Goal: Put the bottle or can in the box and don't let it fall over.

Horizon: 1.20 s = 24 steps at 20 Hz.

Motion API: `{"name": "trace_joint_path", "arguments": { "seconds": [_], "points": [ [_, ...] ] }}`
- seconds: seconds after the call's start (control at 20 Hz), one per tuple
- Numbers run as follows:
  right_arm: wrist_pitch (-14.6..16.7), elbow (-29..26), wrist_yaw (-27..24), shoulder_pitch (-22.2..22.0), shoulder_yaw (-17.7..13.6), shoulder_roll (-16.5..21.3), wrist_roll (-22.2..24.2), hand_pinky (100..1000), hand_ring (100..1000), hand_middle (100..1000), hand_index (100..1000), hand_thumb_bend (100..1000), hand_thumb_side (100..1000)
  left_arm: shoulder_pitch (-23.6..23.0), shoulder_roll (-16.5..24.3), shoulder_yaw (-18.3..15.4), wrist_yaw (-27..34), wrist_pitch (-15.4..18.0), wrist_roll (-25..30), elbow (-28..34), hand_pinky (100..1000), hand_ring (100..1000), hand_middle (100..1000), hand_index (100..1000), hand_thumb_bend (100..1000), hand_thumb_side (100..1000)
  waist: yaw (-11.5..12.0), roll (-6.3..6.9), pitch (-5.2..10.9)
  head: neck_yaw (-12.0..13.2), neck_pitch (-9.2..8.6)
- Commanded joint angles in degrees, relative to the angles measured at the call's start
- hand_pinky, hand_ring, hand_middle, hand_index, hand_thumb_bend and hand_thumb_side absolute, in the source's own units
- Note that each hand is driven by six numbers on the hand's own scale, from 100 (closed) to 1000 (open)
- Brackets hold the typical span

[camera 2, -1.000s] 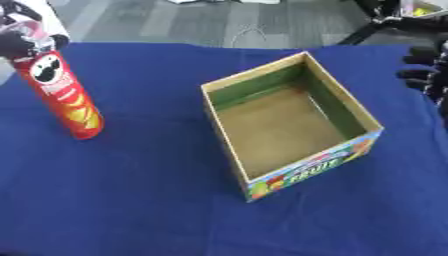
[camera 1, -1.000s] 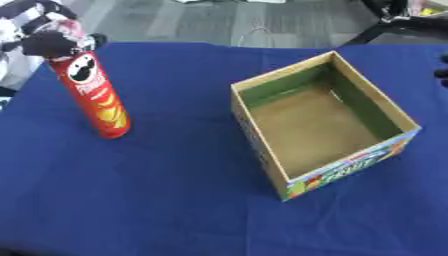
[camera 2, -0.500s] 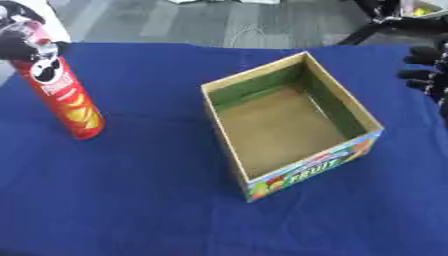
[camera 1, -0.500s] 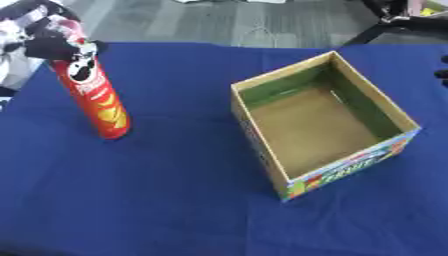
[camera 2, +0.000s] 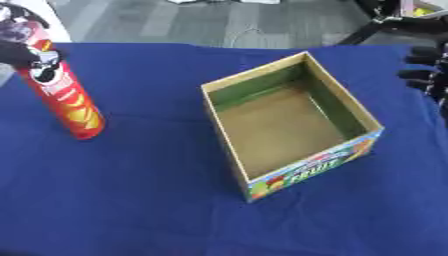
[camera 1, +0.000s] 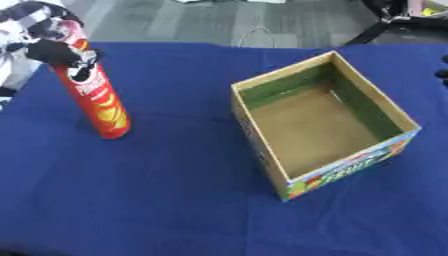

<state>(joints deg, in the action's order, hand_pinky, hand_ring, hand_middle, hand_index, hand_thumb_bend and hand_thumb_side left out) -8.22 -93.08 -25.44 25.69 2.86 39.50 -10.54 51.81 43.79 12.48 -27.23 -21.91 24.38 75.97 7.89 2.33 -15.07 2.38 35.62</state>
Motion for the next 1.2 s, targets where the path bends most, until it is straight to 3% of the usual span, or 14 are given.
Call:
{"name": "trace_joint_path", "arguments": {
  "seconds": [0.05, 0.6, 0.75, 1.2],
  "points": [
    [0.00, -0.89, -0.01, 0.72, -0.65, 1.38, -0.19, 879, 762, 768, 806, 100, 977, 1.11, 1.20, -0.33, 0.07, 0.15, 0.34, 0.37, 547, 708, 824, 792, 364, 281, 0.10, 0.01, 1.16, 0.08, -0.45],
    [-0.01, -0.93, 0.03, 0.81, -0.59, 1.42, -0.18, 878, 762, 768, 806, 100, 977, 1.27, 1.05, -0.50, 0.82, -0.10, 0.69, 0.15, 542, 702, 801, 786, 286, 155, 0.10, 0.05, 1.06, 0.16, -0.50],
    [-0.02, -0.96, 0.04, 0.86, -0.56, 1.41, -0.14, 878, 762, 768, 806, 100, 978, 1.31, 0.93, -0.63, 1.95, -0.63, 0.67, 0.01, 559, 716, 809, 788, 211, 100, 0.10, 0.06, 1.02, 0.14, -0.45],
    [-0.03, -1.00, 0.01, 0.86, -0.55, 1.39, -0.15, 878, 762, 767, 806, 100, 979, 1.39, 0.94, -0.33, 7.58, -1.78, 1.20, 0.66, 611, 756, 836, 764, 134, 100, 0.10, 0.24, 0.93, 0.13, -0.47]
  ]
}}
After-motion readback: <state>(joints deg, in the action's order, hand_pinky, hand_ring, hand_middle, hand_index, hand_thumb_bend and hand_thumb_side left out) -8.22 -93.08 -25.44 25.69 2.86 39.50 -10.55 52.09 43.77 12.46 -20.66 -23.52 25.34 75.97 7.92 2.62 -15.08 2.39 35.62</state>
